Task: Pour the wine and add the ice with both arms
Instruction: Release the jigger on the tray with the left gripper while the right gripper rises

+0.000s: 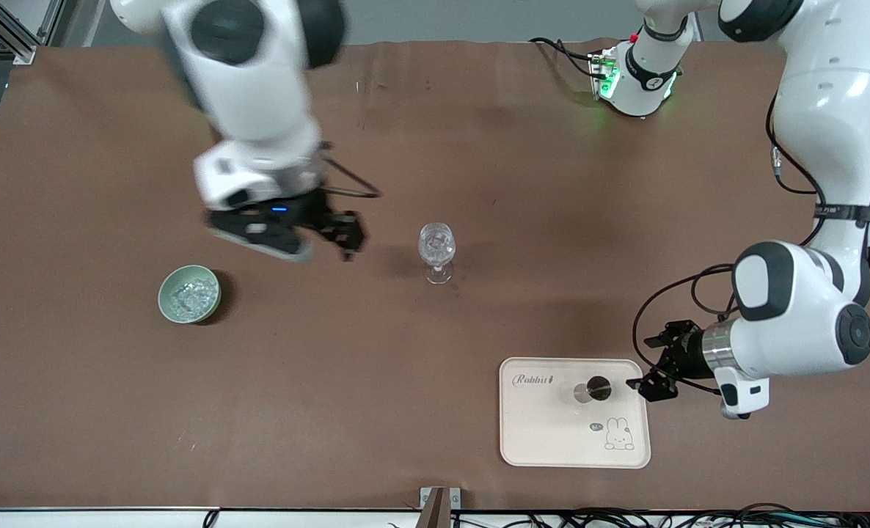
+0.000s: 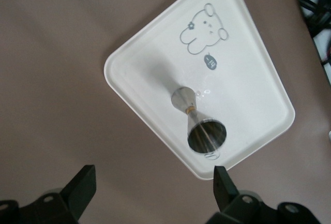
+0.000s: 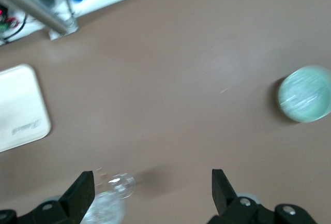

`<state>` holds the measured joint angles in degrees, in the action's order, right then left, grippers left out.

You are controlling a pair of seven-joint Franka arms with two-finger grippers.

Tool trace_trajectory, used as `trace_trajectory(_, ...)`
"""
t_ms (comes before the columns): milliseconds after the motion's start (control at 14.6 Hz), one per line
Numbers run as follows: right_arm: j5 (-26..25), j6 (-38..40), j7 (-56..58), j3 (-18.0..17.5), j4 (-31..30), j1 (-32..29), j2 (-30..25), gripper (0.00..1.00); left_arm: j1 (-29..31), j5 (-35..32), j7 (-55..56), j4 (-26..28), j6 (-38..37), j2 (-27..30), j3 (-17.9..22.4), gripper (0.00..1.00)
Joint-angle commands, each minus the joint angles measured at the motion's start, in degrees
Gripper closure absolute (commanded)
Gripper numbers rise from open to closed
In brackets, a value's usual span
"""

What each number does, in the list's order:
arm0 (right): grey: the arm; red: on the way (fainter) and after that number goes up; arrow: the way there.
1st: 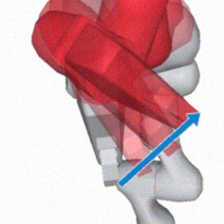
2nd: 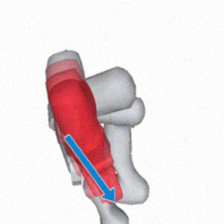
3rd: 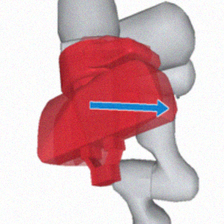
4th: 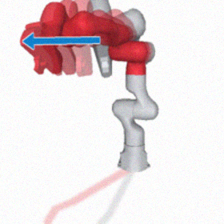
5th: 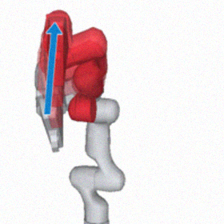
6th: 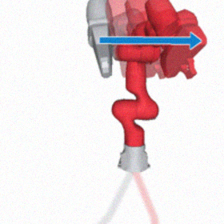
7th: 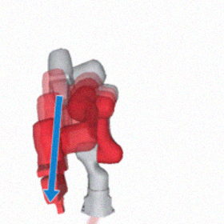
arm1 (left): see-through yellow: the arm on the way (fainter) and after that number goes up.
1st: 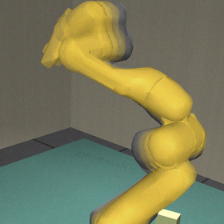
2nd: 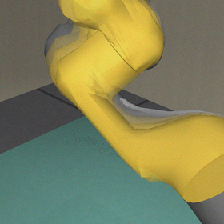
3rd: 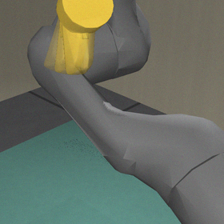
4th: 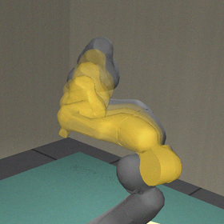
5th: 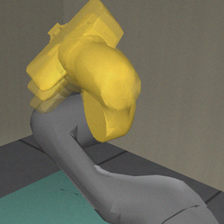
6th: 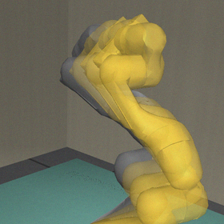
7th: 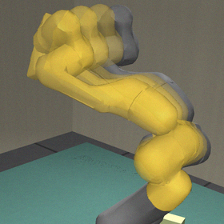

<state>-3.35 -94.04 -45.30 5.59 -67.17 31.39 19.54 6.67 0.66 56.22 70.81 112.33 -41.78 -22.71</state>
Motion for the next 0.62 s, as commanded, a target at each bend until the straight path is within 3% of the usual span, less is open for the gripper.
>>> trace_trajectory(0, -0.52, 3.24, 10.20, -1.37, -2.88, -8.16, -5.47, 0.00, 0.36, -8.81, -9.78, 1.79, -6.05, 6.34, -1.20, 0.00)
trace_trajectory(137, 0.09, 5.35, 15.48, -1.72, -3.23, -14.05, -7.58, 0.00, 0.27, -12.51, -16.38, 1.88, -8.70, 10.30, -1.20, 0.00)
trace_trajectory(274, 0.28, 9.91, 21.72, -4.26, -3.23, -21.08, -9.08, 0.00, 0.45, -13.58, -23.49, 1.97, -11.24, 14.25, -1.29, 0.00)
trace_trajectory(547, 0.36, 12.83, 30.60, -4.54, -6.55, -28.48, -12.76, 0.00, 1.06, -13.50, -38.53, 1.97, -15.73, 21.02, -1.11, 0.00)
